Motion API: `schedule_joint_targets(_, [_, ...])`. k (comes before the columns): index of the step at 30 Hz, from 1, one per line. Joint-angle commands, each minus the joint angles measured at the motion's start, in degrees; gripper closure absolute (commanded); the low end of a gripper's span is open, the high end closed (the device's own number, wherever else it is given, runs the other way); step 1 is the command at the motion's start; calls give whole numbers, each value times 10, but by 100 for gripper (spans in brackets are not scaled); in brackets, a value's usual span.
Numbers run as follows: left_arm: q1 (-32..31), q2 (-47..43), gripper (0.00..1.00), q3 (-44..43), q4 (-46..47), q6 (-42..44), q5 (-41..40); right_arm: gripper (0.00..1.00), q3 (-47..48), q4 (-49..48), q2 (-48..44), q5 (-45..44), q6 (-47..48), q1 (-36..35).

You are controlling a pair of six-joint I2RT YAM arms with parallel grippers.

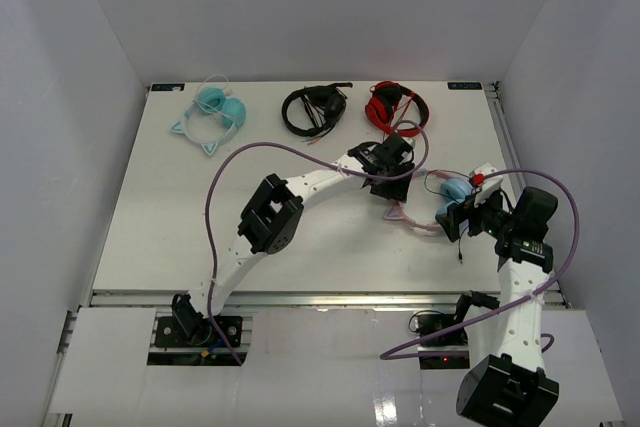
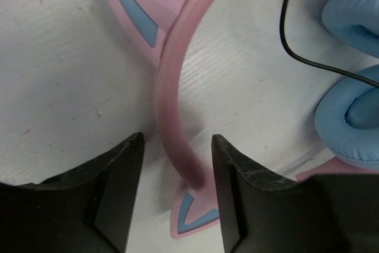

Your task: Wrap the headphones

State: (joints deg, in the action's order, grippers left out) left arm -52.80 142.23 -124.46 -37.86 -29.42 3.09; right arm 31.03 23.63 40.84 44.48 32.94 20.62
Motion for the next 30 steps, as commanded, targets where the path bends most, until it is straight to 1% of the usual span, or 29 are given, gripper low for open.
schedule_joint_targets(1, [-10,22,47,-10,-8,6,-20,1,9,-13,-8,18,-9,4])
schedule_joint_targets(6, [-18,44,63,-17,-13,7,-90,1,9,-12,-13,20,-12,4])
schedule_joint_targets(8, [-22,50,75,-17,-13,8,-111,1,9,-12,-16,23,-14,5])
schedule_joint_targets(10, [-25,55,82,-17,-11,7,-121,1,9,-12,-19,27,-15,5])
schedule_joint_targets(13, [-26,57,97,-17,-5,2,-127,1,9,-12,-24,32,-15,5])
schedule_joint_targets(14, [-26,56,100,-15,0,-3,-128,1,8,-12,-26,34,-15,5])
schedule_joint_targets(17, [-26,24,100,10,16,-9,-137,1,7,-10,-33,41,-11,6])
schedule_joint_targets(20, [-25,-56,100,67,38,-7,-168,1,7,-4,-44,61,-6,6])
schedule_joint_targets(22, [-21,-152,100,151,53,1,-211,1,18,26,-50,99,17,6])
schedule_joint_targets(24, [-6,-238,100,236,70,5,-237,2,55,75,-46,144,58,6])
schedule_joint_targets(25, [1,-276,100,301,81,6,-250,2,72,103,-35,181,110,6])
schedule_joint_targets(27, [16,-389,100,384,90,12,-262,4,113,220,-10,220,205,4])
schedule_joint_targets(30, [46,-487,100,491,90,30,-273,5,189,347,55,252,406,0])
